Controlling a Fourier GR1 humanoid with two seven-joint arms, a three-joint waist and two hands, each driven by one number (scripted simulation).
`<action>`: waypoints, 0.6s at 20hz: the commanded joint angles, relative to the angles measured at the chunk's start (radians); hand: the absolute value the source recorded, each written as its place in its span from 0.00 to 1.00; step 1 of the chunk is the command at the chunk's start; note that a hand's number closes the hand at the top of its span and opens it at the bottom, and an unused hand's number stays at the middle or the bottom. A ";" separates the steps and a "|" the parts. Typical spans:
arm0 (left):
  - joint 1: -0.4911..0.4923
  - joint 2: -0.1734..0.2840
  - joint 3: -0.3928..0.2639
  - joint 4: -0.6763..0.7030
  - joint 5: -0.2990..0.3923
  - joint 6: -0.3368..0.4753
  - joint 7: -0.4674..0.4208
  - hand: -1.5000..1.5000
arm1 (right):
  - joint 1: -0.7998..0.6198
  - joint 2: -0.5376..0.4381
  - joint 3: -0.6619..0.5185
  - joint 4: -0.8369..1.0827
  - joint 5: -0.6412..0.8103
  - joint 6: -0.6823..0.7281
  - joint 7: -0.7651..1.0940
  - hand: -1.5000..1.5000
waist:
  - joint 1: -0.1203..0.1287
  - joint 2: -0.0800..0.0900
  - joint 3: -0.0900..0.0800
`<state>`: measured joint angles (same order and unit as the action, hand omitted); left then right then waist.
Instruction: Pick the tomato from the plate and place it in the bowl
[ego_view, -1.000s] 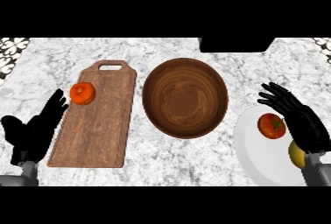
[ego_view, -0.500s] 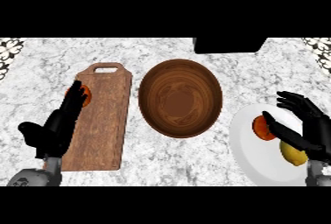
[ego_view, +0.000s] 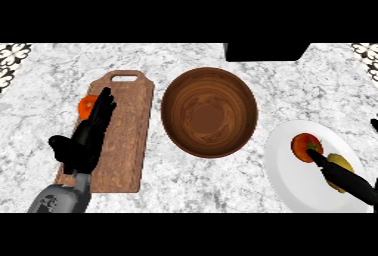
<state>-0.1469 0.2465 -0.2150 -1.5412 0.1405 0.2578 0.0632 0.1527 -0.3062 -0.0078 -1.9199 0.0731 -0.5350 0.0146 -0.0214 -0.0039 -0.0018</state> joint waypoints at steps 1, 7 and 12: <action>-0.035 -0.014 0.015 0.055 0.008 -0.021 -0.009 0.50 | 0.009 -0.123 -0.043 -0.137 0.107 -0.015 0.294 0.00 | 0.007 0.004 -0.002; 0.008 -0.042 -0.019 0.003 -0.037 -0.010 -0.010 0.50 | -0.082 -0.220 -0.084 -0.176 0.088 0.133 0.604 0.00 | 0.022 0.003 0.001; -0.053 -0.016 0.041 0.044 -0.011 -0.044 0.015 0.50 | -0.136 -0.274 -0.085 -0.120 0.014 0.251 0.758 0.00 | 0.022 0.005 0.001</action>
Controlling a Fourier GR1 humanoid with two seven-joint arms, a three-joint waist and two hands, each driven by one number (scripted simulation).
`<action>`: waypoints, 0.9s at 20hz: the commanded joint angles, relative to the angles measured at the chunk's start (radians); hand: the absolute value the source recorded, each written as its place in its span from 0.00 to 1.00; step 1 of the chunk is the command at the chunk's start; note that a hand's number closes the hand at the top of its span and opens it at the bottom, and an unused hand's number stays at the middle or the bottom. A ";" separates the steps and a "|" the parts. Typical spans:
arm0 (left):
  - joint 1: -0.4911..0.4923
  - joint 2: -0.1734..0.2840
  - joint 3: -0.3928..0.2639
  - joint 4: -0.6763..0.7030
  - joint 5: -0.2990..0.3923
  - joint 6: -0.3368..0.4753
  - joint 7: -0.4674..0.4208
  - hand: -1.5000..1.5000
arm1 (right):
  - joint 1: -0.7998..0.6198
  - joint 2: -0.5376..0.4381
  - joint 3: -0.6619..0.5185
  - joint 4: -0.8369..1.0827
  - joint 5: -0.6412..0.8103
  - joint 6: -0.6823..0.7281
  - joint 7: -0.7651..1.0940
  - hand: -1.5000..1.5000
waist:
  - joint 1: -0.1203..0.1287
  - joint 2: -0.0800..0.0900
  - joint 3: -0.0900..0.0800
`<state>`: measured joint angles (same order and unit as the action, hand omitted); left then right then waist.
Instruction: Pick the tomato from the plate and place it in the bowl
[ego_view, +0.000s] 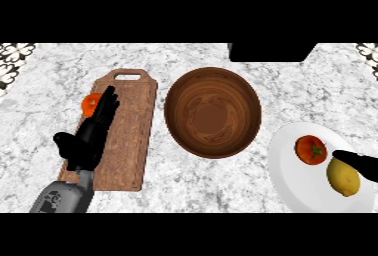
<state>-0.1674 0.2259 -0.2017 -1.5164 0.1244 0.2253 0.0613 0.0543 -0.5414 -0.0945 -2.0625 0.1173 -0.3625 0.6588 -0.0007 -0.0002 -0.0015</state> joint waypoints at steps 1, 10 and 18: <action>-0.033 -0.049 -0.026 0.002 -0.034 0.040 0.031 0.50 | 0.002 -0.023 0.026 0.019 -0.047 0.092 0.128 0.00 | -0.002 0.000 0.001; 0.079 -0.053 -0.010 -0.034 -0.054 -0.027 -0.027 0.50 | -0.028 0.000 -0.022 0.120 -0.093 0.255 0.139 0.00 | -0.001 -0.001 0.001; 0.017 -0.050 0.079 -0.002 -0.066 -0.075 -0.017 0.50 | 0.023 0.132 -0.078 0.150 -0.084 0.284 -0.046 0.00 | -0.002 0.000 0.002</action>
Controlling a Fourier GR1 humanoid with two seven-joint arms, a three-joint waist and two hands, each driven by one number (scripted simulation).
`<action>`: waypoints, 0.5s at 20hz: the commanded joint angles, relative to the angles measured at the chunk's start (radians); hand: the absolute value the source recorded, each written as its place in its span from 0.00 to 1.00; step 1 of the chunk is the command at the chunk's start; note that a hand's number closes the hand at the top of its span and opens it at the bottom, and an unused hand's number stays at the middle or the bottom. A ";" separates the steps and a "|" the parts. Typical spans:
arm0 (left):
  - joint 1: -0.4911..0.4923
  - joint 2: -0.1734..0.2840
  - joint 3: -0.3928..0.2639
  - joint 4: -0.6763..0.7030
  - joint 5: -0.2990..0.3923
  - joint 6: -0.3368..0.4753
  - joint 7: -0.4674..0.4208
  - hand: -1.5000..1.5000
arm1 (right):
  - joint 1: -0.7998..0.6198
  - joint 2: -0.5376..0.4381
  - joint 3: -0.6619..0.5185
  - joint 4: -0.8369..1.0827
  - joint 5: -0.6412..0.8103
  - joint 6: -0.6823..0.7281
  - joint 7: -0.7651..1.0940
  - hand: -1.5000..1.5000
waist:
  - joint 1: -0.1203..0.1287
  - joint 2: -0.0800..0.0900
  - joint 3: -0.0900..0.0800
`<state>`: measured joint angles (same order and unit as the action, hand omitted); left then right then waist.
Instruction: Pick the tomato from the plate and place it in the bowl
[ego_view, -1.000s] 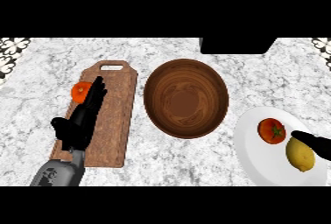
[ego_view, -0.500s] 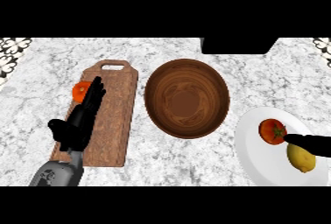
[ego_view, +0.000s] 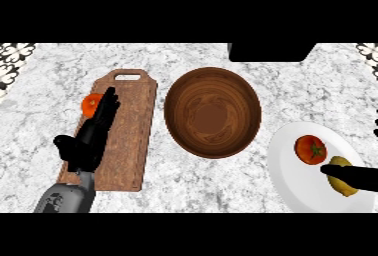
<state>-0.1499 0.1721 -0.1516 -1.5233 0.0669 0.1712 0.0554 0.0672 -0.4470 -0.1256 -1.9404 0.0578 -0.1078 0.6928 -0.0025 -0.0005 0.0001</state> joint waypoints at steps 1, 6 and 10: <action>-0.018 -0.050 -0.002 0.089 -0.033 0.012 -0.055 0.50 | 0.038 0.097 0.013 0.038 0.019 -0.018 -0.129 0.00 | -0.003 0.001 0.000; 0.025 0.007 0.062 -0.003 -0.004 -0.074 0.001 0.50 | 0.032 0.112 -0.060 -0.033 -0.022 0.046 -0.088 0.00 | 0.001 0.000 0.000; 0.061 -0.033 0.045 -0.026 -0.027 -0.055 -0.011 0.50 | 0.032 0.166 -0.062 -0.050 -0.024 0.025 -0.087 0.00 | 0.002 0.000 0.000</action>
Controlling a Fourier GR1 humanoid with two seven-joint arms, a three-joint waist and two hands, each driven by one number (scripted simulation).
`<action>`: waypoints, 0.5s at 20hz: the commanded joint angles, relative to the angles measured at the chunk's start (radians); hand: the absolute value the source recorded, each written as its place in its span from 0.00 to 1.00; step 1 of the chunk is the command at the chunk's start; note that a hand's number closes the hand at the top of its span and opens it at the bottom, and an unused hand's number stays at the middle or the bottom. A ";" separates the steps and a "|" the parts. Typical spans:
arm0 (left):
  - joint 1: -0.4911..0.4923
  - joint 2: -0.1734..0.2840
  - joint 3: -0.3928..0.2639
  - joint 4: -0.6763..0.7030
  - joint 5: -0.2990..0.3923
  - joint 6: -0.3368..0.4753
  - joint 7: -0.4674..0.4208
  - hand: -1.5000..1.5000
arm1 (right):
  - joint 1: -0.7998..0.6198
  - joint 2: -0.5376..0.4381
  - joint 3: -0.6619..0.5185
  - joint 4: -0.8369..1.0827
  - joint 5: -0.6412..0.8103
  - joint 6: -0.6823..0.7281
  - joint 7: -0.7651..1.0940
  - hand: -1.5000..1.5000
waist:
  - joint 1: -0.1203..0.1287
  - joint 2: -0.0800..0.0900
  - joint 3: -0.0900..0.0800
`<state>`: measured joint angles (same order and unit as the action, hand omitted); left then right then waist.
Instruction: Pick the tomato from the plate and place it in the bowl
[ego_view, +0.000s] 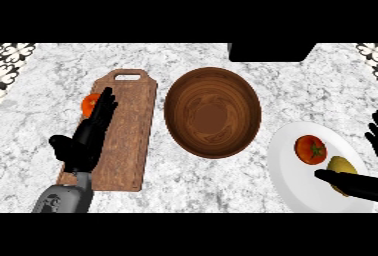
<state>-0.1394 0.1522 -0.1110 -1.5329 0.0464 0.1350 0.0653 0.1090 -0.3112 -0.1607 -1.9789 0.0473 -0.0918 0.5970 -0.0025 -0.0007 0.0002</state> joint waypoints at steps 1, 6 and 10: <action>-0.034 -0.032 0.021 0.080 -0.019 -0.011 -0.050 0.50 | -0.075 0.019 -0.040 0.032 -0.022 0.015 0.029 0.00 | 0.000 0.001 0.000; -0.055 -0.037 0.036 0.083 -0.037 -0.027 -0.026 0.50 | 0.021 0.083 -0.026 -0.022 -0.014 0.029 0.021 0.00 | -0.003 0.000 0.000; -0.025 -0.052 0.002 -0.019 -0.075 -0.016 0.031 0.50 | -0.020 0.153 0.038 0.068 0.057 -0.008 -0.035 0.00 | 0.001 0.000 0.000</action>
<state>-0.1479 0.1209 -0.0916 -1.5337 0.0096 0.1071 0.0760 0.1016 -0.2065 -0.1666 -1.9192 0.0593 -0.0792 0.5491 -0.0018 -0.0005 0.0001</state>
